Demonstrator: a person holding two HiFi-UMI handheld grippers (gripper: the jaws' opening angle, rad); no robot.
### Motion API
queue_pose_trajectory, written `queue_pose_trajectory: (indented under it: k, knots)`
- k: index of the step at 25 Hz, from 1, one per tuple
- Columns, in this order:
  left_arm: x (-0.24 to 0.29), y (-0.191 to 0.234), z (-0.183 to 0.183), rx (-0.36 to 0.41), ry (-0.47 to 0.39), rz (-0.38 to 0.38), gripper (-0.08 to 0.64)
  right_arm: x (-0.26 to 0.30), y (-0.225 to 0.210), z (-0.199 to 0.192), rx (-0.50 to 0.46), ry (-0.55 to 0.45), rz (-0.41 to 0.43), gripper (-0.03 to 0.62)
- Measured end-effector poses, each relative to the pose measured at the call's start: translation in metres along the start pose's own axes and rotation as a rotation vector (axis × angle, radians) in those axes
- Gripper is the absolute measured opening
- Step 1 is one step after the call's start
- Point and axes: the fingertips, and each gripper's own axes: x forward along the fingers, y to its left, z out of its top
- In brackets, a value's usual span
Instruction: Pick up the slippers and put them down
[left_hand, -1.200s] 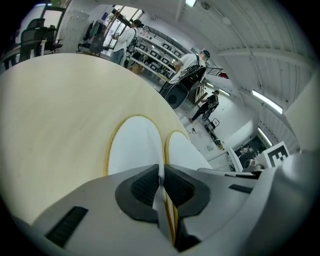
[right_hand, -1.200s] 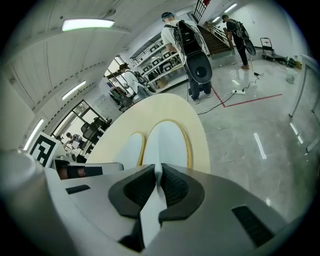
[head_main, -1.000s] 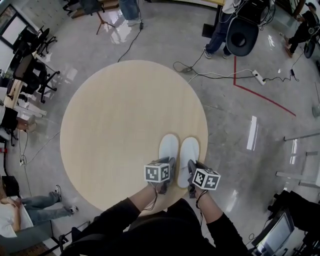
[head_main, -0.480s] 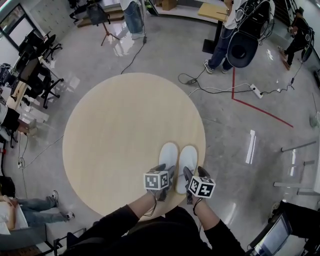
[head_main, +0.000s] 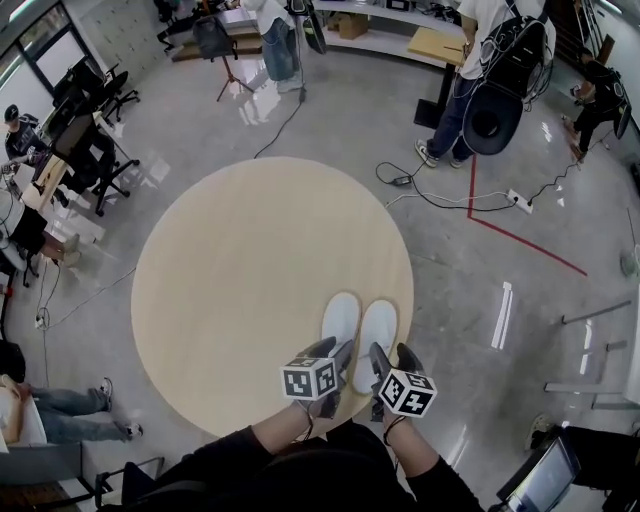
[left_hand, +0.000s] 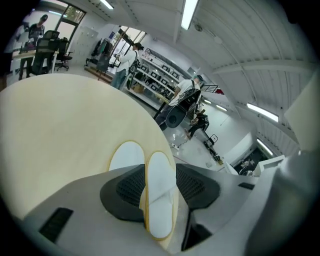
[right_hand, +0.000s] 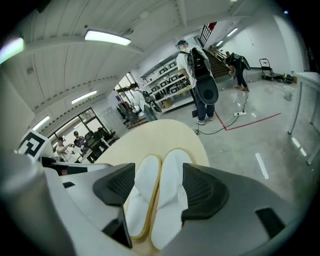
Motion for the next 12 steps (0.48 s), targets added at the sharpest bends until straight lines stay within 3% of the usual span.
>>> queue_pose_trajectory:
  k: [5, 8, 12]
  knots:
    - [-0.022, -0.033, 0.014, 0.001, -0.07, -0.102, 0.199, -0.021, 0.039, 0.024, -0.012, -0.089, 0.127, 0.297]
    - [-0.035, -0.05, 0.022, 0.041, -0.111, -0.142, 0.148, -0.035, 0.059, 0.032, -0.038, -0.117, 0.195, 0.141]
    - [-0.057, -0.073, 0.028, 0.124, -0.161, -0.214, 0.065, -0.049, 0.082, 0.033, -0.106, -0.118, 0.281, 0.046]
